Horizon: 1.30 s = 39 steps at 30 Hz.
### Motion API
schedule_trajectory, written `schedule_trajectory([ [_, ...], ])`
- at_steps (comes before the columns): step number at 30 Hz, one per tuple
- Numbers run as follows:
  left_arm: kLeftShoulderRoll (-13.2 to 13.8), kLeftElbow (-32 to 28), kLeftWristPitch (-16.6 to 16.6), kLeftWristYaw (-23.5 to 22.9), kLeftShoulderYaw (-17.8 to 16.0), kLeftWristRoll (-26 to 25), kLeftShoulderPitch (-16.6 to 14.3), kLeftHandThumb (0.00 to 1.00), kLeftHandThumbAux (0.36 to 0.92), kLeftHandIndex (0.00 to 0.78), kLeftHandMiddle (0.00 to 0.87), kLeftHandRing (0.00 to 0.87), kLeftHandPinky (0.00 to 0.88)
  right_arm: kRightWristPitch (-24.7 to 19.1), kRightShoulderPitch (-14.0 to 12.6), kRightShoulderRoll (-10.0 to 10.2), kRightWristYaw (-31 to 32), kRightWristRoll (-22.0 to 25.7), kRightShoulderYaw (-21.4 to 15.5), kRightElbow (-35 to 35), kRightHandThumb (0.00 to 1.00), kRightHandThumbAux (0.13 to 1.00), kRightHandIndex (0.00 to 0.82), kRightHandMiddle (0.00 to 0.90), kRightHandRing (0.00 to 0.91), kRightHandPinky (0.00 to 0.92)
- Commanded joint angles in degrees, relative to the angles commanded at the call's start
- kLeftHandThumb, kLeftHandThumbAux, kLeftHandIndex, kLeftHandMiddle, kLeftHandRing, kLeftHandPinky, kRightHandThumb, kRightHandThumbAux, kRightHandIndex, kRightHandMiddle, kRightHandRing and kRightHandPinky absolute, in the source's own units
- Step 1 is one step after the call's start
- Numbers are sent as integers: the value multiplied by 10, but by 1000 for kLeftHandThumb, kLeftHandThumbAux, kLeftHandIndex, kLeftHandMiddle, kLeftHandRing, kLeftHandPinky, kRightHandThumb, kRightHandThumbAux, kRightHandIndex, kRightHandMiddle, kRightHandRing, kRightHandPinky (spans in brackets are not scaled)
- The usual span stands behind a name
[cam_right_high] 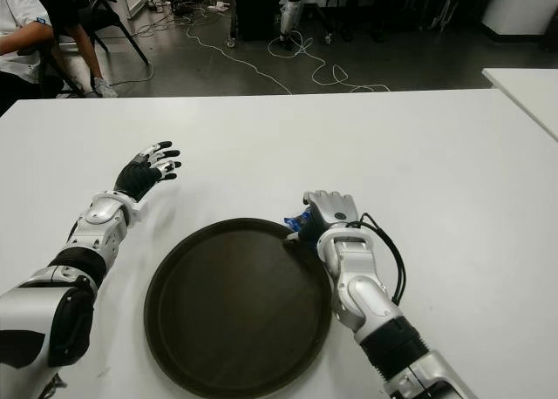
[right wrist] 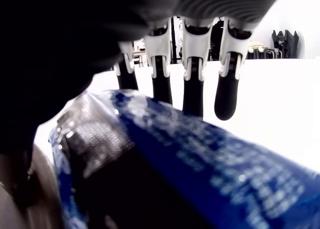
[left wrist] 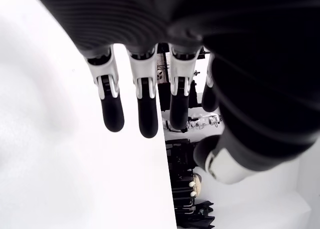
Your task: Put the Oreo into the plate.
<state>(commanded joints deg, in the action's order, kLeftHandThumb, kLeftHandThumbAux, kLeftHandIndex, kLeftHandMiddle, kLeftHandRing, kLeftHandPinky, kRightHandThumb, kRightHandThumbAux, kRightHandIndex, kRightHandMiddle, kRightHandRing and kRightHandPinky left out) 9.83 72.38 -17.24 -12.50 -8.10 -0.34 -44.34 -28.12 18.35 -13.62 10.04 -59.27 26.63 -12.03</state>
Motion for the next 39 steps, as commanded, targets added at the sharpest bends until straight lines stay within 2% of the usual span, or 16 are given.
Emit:
schedule_trajectory([
  [4,0,0,1,1,1,1,-1,39,740,132,188,191,209,-1,1,-1,-2,1,-2,0,0,575,301,321,349,365],
  [13,1,0,2,1,0,0,-1,48,721,134,191,196,214,-8,4,0,-4,4,-7,-2,0,580,275,303,333,370],
  [18,1,0,-1,-2,1,1,0,49,729,138,194,199,219,-11,6,0,-2,6,-8,-3,0,566,265,301,333,361],
  [31,2,0,-5,-3,1,0,1,35,739,144,199,202,218,-3,3,-5,-14,13,-12,0,0,578,300,327,354,366],
  [39,0,0,-2,-3,-2,-3,0,29,744,136,193,200,221,1,6,-12,-13,16,-8,-2,0,562,271,300,322,332],
])
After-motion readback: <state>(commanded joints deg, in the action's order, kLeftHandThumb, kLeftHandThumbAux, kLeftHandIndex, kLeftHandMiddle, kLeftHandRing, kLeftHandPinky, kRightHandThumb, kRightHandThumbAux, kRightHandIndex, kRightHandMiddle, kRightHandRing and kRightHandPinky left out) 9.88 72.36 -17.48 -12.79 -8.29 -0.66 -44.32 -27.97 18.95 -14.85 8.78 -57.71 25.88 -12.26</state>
